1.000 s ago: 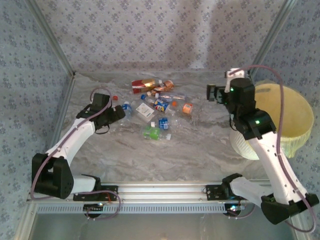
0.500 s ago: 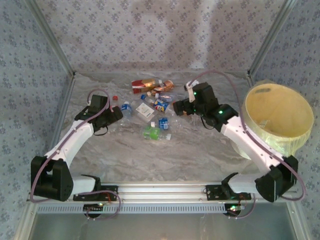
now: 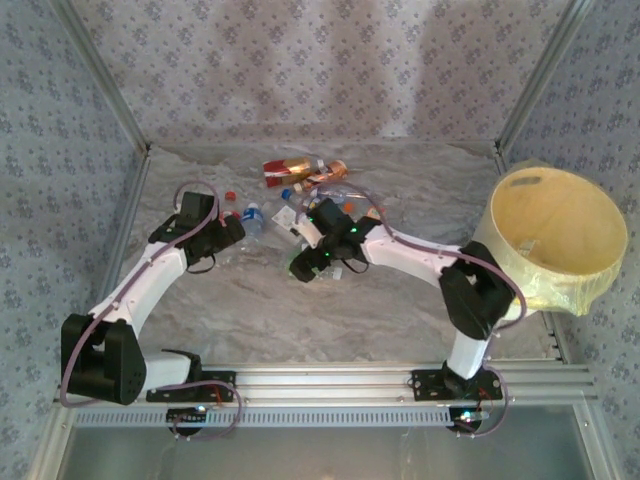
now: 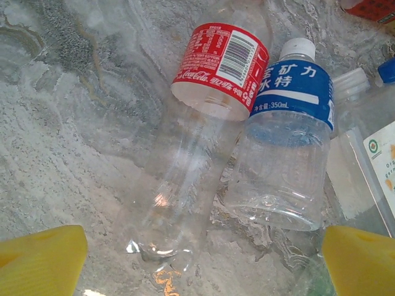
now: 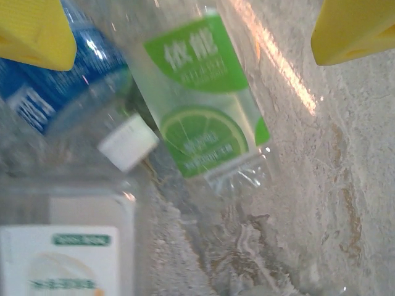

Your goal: Put the plastic bottles in the bin

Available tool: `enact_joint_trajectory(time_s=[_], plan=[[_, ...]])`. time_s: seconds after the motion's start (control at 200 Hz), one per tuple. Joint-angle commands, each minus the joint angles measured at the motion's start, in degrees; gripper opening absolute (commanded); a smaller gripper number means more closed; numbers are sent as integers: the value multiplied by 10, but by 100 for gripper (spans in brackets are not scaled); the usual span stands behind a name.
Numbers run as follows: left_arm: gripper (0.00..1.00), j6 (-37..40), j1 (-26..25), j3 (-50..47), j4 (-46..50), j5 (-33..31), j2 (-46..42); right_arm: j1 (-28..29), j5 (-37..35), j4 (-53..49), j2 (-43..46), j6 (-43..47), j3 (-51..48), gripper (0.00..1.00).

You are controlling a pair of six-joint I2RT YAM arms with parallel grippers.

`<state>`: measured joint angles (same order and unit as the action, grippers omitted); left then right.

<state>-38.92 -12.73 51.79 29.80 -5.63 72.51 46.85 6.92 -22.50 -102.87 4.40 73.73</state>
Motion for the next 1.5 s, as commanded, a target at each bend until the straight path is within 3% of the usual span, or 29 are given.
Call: enact_joint_trajectory(time_s=[0.0,0.13,0.305,0.48,0.849,1.014,1.129,1.494], plan=[[98,-5,5,-11,-1,-10,-20,14,-5,-31,-40,67,45,100],[98,-2,7,-12,4,-14,-24,26,-16,-52,-77,82,69,100],[98,-1,9,-13,3,-14,-21,47,44,-60,-76,97,53,97],[98,-2,9,-13,0,-9,-13,53,-17,-36,-90,80,47,95],[98,-3,9,-13,-4,-4,-4,60,-69,-58,-143,96,65,94],[98,-4,8,-12,-7,2,1,61,-82,-54,-153,96,63,86],[98,-3,9,-10,-7,2,2,62,-103,-61,-154,83,67,71],[98,-2,9,-9,-6,2,3,62,-119,-42,-87,39,53,55]])
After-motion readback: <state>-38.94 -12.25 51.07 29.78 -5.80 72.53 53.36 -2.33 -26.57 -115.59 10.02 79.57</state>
